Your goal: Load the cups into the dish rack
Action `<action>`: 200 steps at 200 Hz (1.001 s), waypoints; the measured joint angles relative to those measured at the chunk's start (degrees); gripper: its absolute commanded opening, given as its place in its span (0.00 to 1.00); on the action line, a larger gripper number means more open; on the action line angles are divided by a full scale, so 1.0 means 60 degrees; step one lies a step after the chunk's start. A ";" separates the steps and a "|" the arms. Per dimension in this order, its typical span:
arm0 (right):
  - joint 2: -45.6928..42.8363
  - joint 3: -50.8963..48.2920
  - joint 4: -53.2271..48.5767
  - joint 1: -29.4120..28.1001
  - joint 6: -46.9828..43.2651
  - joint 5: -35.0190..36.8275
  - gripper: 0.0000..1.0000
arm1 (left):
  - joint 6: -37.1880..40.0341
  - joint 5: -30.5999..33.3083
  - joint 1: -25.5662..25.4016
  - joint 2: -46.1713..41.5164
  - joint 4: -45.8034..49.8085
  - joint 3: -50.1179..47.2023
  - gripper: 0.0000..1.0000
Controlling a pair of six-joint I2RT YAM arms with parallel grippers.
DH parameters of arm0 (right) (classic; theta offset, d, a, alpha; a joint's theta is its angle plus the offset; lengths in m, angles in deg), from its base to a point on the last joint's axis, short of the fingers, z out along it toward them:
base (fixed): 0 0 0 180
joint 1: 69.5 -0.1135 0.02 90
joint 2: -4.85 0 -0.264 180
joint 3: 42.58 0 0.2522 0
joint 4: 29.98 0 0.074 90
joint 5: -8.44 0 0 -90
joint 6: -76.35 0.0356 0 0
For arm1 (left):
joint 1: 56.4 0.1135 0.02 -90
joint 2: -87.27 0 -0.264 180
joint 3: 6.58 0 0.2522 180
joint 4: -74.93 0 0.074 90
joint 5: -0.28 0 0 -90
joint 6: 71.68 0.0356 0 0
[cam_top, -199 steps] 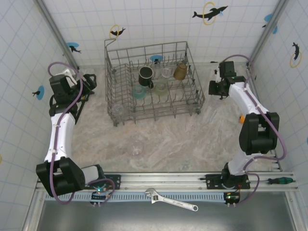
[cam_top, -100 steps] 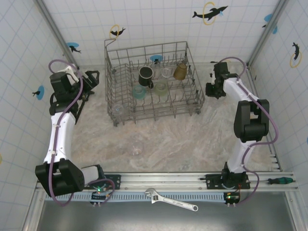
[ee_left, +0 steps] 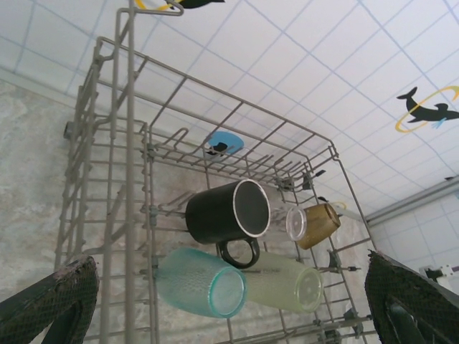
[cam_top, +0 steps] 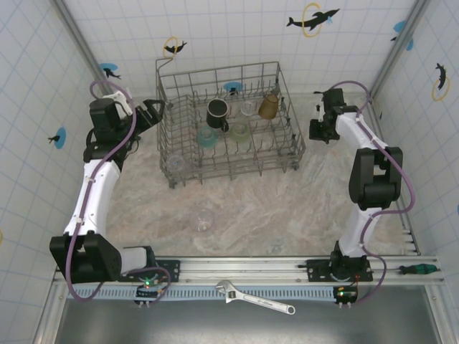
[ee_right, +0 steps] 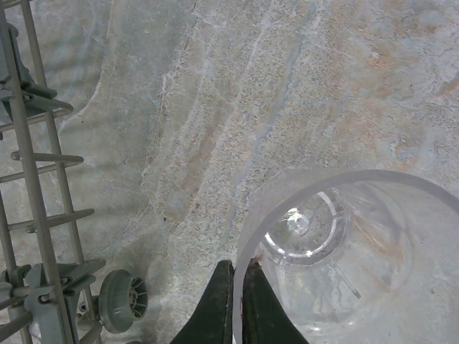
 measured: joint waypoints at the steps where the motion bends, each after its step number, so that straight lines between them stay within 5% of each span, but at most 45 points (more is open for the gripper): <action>1: 0.0000 0.0007 -0.0011 0.0000 0.0000 0.0004 0.00 | 0.0000 -0.0004 -0.0004 0.0000 0.0000 0.0004 0.97; 73: -0.0127 0.2058 -0.0871 -0.0226 -0.0047 0.0204 0.00 | -0.0036 -0.0018 -0.0120 0.0313 0.0102 0.0576 0.97; 140: -0.0933 0.3690 -0.0965 -0.1479 -0.0022 0.0579 0.00 | -0.0153 -0.0528 -0.0175 0.1242 0.0182 0.1763 0.97; 200: -0.1661 0.3716 0.0572 -0.2073 0.0965 -0.1570 0.00 | -0.0543 -0.1362 -0.0262 0.2248 -0.0044 0.2725 0.97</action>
